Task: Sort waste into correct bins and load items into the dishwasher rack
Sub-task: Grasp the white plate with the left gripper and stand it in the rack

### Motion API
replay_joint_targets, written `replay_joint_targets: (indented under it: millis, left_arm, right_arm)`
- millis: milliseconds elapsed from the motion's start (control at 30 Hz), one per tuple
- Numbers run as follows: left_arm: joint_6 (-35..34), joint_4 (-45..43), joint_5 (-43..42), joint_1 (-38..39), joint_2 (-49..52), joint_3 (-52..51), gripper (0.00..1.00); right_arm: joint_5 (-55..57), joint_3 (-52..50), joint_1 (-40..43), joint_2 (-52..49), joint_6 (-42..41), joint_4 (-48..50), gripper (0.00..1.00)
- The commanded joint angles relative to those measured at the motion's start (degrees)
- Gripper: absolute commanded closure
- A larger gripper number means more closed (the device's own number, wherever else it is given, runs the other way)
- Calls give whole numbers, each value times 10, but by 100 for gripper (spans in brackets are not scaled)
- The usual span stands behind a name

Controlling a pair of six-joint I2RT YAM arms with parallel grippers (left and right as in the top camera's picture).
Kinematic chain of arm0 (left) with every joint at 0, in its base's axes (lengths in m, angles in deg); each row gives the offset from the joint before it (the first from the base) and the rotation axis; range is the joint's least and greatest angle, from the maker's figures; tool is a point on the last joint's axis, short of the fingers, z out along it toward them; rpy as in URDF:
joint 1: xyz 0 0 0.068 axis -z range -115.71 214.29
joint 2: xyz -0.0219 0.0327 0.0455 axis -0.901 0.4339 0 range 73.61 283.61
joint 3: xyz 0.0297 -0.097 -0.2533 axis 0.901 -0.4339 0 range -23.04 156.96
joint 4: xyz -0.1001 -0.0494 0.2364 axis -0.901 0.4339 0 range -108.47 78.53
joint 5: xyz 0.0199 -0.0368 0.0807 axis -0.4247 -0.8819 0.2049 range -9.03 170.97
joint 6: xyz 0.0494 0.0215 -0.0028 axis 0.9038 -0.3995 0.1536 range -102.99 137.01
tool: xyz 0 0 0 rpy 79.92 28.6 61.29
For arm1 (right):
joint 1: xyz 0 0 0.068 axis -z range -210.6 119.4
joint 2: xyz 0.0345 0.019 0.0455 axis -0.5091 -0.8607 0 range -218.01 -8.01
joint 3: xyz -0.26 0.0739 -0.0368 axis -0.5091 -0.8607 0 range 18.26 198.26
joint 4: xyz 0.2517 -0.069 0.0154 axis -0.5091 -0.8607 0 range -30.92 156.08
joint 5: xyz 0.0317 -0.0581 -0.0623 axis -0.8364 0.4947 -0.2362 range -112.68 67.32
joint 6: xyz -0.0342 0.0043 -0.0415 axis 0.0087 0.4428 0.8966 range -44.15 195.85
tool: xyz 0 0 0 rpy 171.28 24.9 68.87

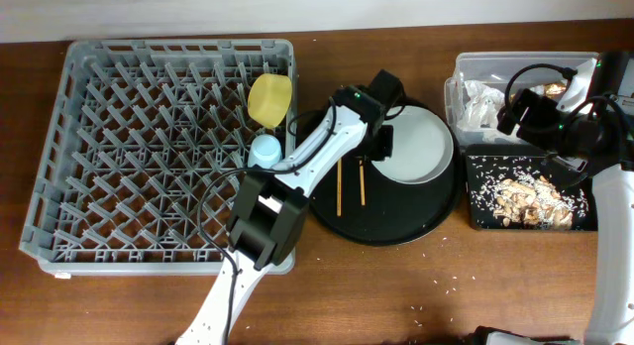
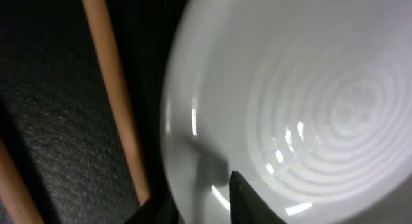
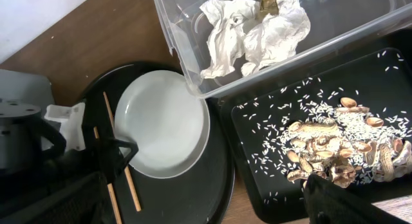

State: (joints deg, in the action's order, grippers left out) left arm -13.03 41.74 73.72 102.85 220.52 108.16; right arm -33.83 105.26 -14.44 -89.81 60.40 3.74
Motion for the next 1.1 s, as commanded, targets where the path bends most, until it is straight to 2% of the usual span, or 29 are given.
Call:
replay_joint_targets:
  millis: [0, 33, 67, 167, 233, 267, 333, 400, 433, 467, 533, 567, 667, 900, 1067]
  left_arm:
    - [-4, -4, -5, 5, 18, -1, 86]
    - [-3, -10, -5, 5, 21, -1, 95]
    - [-3, -12, -5, 5, 21, -1, 99]
    - [24, -10, -40, -5, 12, 28, 99]
    - [54, 32, -39, -27, -16, 102, 99]
    - [95, 106, 9, -54, -54, 182, 99]
    - [130, 159, 65, -82, -87, 226, 99]
    - [157, 191, 168, -115, -132, 248, 99]
    - [212, 192, 229, -135, -163, 248, 99]
    - [238, 192, 274, -143, -173, 248, 99]
    - [300, 195, 509, -151, -179, 246, 99]
    - [299, 196, 605, -151, -174, 245, 99]
    - [299, 194, 773, -173, -146, 245, 99]
    - [296, 194, 786, -200, -42, 245, 99]
    - [297, 194, 701, -199, -13, 245, 99]
  right_arm:
    - [9, 0, 4, 0, 2, 1, 2]
    - [9, 0, 4, 0, 2, 1, 2]
    - [9, 0, 4, 0, 2, 1, 2]
    - [9, 0, 4, 0, 2, 1, 2]
    - [9, 0, 4, 0, 2, 1, 2]
    - [9, 0, 4, 0, 2, 1, 2]
    - [9, 0, 4, 0, 2, 1, 2]
    - [9, 0, 4, 0, 2, 1, 2]
    - [9, 0, 4, 0, 2, 1, 2]
    - [9, 0, 4, 0, 2, 1, 2]
    - [9, 0, 4, 0, 2, 1, 2]
    - [9, 0, 4, 0, 2, 1, 2]
    - [9, 0, 4, 0, 2, 1, 2]
    - [9, 0, 4, 0, 2, 1, 2]
    - [9, 0, 4, 0, 2, 1, 2]
